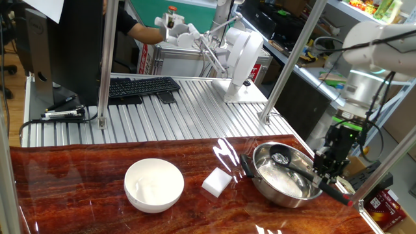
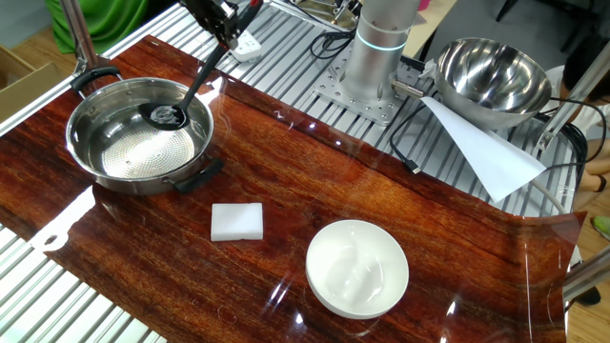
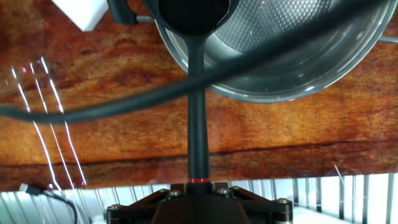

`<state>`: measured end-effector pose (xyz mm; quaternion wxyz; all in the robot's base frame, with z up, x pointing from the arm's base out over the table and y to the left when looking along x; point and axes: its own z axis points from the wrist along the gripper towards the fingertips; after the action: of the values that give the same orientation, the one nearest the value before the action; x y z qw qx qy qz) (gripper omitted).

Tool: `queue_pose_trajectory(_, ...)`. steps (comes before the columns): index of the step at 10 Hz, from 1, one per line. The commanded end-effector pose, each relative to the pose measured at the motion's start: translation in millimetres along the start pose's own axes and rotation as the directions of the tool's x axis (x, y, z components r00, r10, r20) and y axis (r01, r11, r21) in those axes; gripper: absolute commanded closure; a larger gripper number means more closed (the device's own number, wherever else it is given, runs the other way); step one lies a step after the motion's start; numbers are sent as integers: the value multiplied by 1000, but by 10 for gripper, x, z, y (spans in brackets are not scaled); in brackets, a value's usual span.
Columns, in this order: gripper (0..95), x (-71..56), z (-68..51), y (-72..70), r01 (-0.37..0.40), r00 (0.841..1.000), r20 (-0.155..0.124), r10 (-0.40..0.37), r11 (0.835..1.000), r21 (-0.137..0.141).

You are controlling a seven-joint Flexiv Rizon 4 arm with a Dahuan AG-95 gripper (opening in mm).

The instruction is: Scoop water with a large spoon from one bowl to another

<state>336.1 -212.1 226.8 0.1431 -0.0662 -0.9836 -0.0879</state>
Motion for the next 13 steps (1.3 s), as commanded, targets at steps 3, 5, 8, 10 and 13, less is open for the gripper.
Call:
queue_pose_trajectory(3, 950, -6, -3, 1, -9, 999, 40, 10, 1000, -14)
queue_pose_trajectory(5, 950, -6, -3, 1, -4, 999, 39, 4, 1000, -8)
queue_pose_trajectory(8, 950, -6, -3, 1, -10, 998, 55, 10, 1000, -13)
queue_pose_trajectory(10, 950, -6, -3, 1, -14, 998, 53, 15, 1000, -14)
queue_pose_trajectory(13, 950, -7, -3, 1, -31, 998, 56, 31, 999, 11)
